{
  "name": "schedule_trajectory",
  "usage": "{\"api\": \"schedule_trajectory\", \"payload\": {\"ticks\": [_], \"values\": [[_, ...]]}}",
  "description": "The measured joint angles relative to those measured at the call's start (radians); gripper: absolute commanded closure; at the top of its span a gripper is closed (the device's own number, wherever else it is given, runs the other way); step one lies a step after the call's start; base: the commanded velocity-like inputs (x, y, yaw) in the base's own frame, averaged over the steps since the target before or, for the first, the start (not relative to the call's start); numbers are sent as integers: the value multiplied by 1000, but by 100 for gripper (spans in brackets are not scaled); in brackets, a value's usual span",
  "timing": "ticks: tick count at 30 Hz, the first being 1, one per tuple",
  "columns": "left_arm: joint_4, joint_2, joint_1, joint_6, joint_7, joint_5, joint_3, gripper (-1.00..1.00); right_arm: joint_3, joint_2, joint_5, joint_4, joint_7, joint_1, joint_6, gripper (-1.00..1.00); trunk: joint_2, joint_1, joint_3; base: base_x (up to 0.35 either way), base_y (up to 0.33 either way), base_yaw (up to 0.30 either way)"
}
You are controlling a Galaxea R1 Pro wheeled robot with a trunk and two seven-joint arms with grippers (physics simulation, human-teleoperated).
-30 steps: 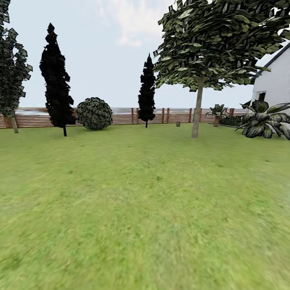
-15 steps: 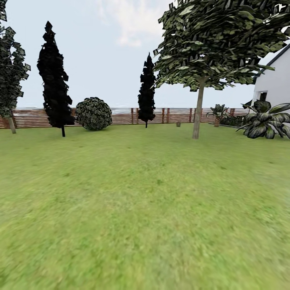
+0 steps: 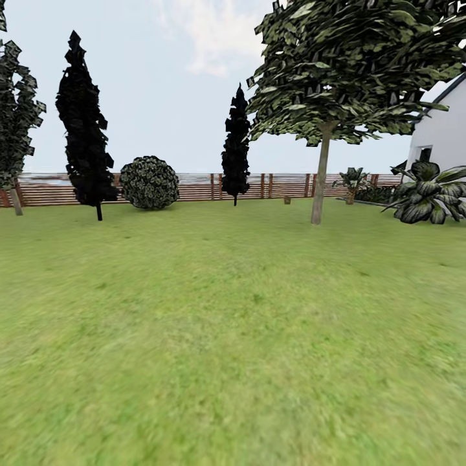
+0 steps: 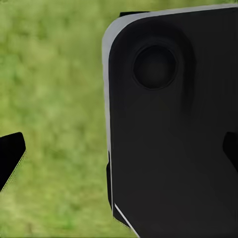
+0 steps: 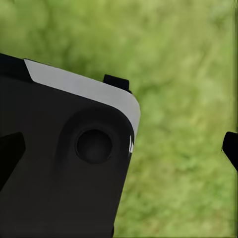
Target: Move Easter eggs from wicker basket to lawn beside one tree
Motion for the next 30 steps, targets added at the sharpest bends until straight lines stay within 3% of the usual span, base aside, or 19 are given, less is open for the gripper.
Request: {"api": "schedule_trajectory", "payload": {"ticks": [30], "values": [[0, 0, -1, -1, 1, 0, 0, -100, 0, 0, 0, 0, 0, 0, 0, -100, 0, 0, 0, 335, 0, 0]]}}
